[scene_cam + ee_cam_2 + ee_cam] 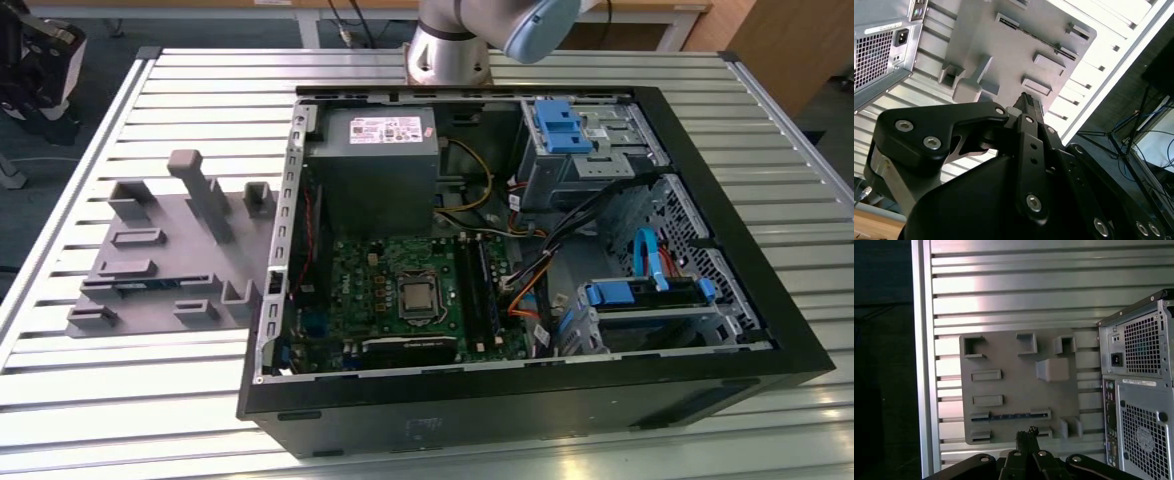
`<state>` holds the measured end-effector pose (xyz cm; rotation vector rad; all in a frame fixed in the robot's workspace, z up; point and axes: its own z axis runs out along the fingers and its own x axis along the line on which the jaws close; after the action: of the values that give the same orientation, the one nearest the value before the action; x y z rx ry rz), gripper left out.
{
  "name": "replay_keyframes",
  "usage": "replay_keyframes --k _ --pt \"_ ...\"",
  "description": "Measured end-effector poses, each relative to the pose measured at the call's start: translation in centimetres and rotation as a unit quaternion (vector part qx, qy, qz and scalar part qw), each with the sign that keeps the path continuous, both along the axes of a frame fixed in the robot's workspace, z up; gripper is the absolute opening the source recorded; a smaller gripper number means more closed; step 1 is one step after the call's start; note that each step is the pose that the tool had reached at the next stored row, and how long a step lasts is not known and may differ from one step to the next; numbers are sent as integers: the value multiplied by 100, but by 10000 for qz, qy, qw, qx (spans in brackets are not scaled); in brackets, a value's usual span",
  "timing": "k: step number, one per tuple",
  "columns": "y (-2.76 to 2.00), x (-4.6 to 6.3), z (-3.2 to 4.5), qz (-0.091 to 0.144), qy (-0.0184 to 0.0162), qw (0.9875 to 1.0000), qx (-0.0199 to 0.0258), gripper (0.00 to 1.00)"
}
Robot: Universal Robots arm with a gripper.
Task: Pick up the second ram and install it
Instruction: 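Reach for the second ram, then pick up the second ram and move it above second insertion slot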
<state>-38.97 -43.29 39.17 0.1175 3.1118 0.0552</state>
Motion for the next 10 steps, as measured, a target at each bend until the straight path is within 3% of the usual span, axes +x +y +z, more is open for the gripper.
replay_keyframes --k 10 --pt "-15 -37 0 12 0 10000 0 11"
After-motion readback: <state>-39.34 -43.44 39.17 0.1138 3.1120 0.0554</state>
